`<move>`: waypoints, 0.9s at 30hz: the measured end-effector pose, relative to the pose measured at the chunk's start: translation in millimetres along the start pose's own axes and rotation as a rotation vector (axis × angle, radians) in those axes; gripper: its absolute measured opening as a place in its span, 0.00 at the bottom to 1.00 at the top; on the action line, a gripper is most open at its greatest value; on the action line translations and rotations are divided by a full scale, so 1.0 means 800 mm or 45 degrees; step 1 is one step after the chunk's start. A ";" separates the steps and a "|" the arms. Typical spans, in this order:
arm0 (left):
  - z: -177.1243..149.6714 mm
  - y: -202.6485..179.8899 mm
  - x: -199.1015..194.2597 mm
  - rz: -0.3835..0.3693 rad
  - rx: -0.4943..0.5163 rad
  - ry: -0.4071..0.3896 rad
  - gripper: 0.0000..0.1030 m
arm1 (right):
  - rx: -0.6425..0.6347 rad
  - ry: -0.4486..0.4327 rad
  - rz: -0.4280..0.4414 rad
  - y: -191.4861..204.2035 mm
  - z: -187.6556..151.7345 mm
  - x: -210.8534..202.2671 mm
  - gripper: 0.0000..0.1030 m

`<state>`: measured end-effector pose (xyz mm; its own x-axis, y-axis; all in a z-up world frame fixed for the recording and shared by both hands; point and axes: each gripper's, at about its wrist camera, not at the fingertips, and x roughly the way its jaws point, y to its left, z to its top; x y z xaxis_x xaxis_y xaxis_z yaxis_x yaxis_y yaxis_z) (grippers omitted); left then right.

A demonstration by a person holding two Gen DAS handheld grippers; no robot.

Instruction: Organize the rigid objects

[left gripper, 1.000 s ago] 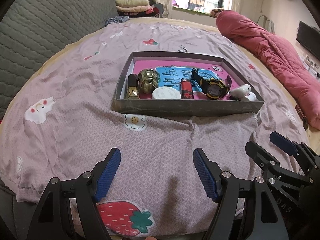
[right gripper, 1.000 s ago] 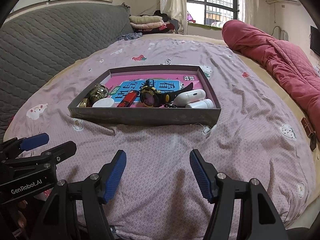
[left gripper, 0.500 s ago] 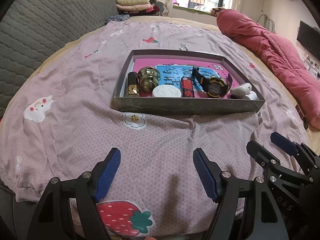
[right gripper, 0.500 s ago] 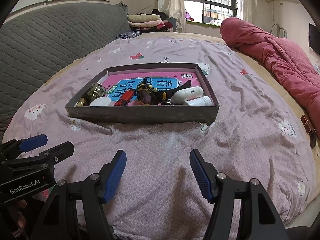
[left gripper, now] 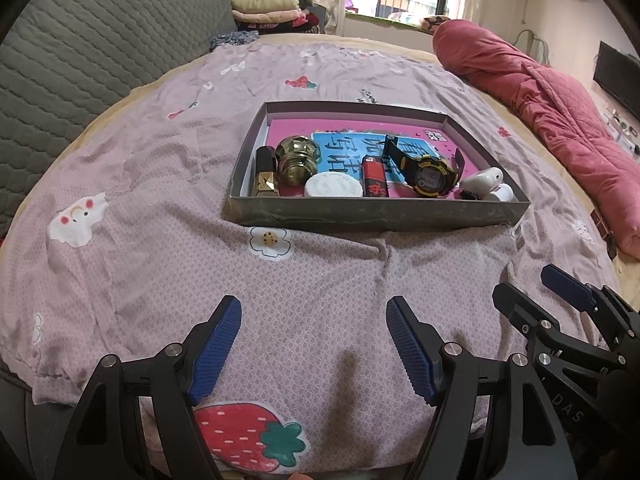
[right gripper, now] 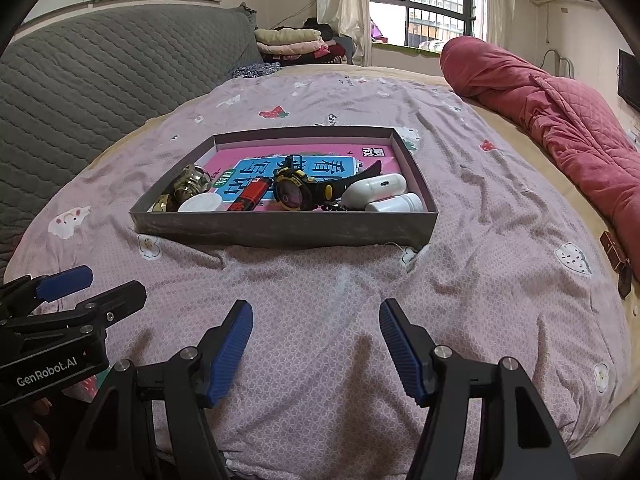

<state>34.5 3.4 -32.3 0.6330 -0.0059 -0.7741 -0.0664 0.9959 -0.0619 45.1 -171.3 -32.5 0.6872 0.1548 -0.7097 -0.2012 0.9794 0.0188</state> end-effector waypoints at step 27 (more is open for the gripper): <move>0.000 0.002 0.001 0.004 0.000 0.007 0.74 | -0.005 0.012 -0.008 0.000 0.001 0.001 0.63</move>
<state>34.7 4.6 -32.9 0.6289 -0.0033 -0.7775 -0.0681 0.9959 -0.0594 45.9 -170.9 -32.8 0.6821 0.1473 -0.7163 -0.1995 0.9798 0.0115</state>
